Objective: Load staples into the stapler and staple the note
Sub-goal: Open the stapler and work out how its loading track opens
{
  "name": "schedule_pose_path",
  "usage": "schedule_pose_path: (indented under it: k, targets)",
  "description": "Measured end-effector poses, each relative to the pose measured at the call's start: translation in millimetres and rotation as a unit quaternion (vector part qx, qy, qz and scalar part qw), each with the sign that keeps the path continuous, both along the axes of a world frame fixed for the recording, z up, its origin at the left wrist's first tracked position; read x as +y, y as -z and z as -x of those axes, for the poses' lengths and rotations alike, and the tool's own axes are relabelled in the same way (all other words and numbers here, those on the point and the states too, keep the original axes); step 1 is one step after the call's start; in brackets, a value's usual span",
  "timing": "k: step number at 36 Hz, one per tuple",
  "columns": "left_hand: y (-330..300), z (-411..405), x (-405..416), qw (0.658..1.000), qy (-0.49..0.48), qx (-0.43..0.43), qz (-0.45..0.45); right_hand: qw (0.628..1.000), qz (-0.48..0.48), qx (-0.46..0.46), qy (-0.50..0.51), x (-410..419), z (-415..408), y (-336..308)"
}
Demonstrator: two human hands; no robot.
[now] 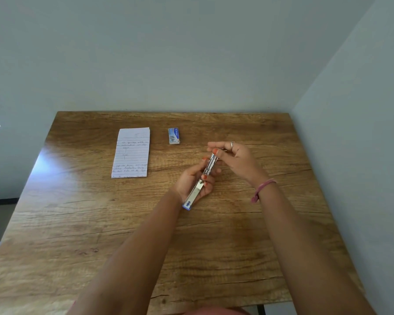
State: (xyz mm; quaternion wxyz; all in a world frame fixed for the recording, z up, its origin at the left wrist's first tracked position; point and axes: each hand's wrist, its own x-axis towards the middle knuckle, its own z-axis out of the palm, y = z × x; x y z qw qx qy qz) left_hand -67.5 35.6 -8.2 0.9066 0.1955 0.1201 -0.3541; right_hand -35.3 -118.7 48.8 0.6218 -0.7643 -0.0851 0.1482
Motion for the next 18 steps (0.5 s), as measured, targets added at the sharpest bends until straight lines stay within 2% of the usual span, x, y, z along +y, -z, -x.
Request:
schedule_pose_path:
  k: [2,4,9,12,15,18]
  targets:
    - [-2.3,1.8,3.2,0.998,0.007,-0.037,-0.046,1.0,0.0,-0.002,0.006,-1.6,-0.6,2.2]
    - [-6.5,4.7,6.0,0.986,0.003,-0.097,-0.134,1.0,-0.003,-0.008,0.009,-2.1,-0.7,3.8]
    - [-15.3,12.5,15.5,0.927,-0.048,-0.209,-0.307,0.999,-0.007,-0.015,0.045,-3.0,-4.7,6.6]
    - [-15.5,15.7,21.6,0.854,-0.045,-0.296,-0.426,0.998,-0.032,-0.001,0.056,-4.2,-7.6,7.3]
    - [-14.9,14.5,19.1,0.783,-0.042,-0.35,-0.513,0.999,-0.018,-0.003,0.05,-3.8,-9.5,7.5]
    - [-10.7,10.8,12.1,0.676,-0.055,-0.39,-0.623,0.999,0.023,-0.02,0.042,-1.4,-10.6,8.2]
